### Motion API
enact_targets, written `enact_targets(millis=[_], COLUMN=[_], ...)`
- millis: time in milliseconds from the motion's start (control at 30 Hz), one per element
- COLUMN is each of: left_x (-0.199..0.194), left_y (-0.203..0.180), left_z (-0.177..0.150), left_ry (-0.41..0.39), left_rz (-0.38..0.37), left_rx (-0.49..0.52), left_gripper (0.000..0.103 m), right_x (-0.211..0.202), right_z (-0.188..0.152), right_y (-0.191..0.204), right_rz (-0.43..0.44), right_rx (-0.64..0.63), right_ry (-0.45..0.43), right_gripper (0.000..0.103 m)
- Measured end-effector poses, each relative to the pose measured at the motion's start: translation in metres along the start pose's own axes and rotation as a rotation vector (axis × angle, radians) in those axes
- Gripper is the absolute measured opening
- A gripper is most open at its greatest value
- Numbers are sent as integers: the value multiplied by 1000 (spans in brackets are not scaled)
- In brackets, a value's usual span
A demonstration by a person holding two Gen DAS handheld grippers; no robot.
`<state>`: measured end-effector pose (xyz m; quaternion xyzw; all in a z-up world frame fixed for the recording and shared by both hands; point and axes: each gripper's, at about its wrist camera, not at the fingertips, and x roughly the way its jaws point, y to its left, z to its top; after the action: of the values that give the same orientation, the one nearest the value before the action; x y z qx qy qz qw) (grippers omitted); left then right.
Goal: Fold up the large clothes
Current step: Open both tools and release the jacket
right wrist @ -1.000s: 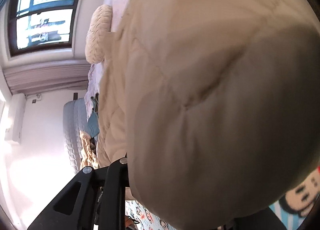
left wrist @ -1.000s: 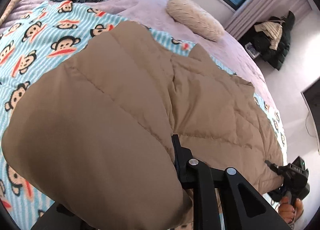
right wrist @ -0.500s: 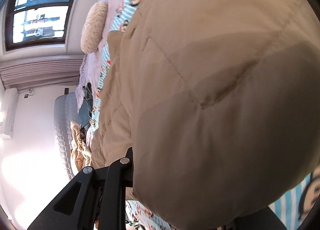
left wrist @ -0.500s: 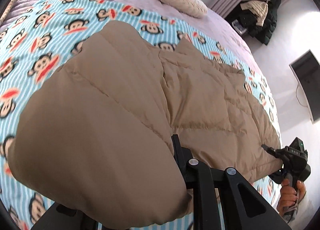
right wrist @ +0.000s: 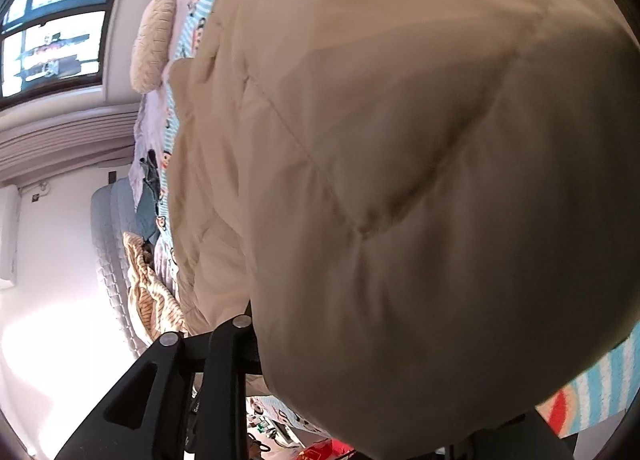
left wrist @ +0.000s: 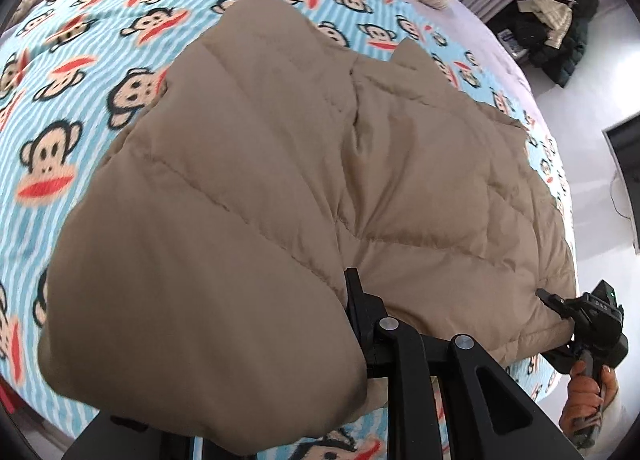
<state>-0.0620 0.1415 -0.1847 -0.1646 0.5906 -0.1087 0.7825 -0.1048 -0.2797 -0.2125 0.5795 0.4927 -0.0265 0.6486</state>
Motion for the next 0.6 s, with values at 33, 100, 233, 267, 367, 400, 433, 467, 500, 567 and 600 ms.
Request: enact_targets(millis=[33,100,233,267,367,400,433,467,500,567,600], left_x=[-1,-4,-11,-13,-20,-22,-25,-27,-31,-37,-43], left_y=[0,-2,-2,-3,-8,-10,-13,-16,-19,-24,-25], left_z=[0,-3,-9,-11,-13,-14,-15,-15,-17,-19,-22], left_ry=[-2,-3,8,10,3,-1,-5,-7,-12,-21,-26], left_rz=[17,66,121,136,178,193,208,224,241,265,280], left_rx=[-6,-9,-3,-3,-4,-4,-5,-7,-11,-15,-20], left_gripper=[31,44,45,45,45,46,45,45,45,46,46], right_x=[0,-3,-14,-17,-24,-29,-32,-35,-38,-46,-45], right_z=[0,0,-3,-4,-6,-8,-9,-13,-13,-17,-19], right_y=[1,4,6,8,11,9,8,7,7,5,8], right_rz=[-11,-35,-95,-103,-122,-125,-130,-136,-142,-155,-163], right_rx=[-3,-7,-46,-56,-78,-89,-99,-113,-127,-153,-164], right_ry=[5,17,47,52,55,58,63,67,71,80,83], right_gripper=[37,41,46,47,49,49,49,51,51,51,51])
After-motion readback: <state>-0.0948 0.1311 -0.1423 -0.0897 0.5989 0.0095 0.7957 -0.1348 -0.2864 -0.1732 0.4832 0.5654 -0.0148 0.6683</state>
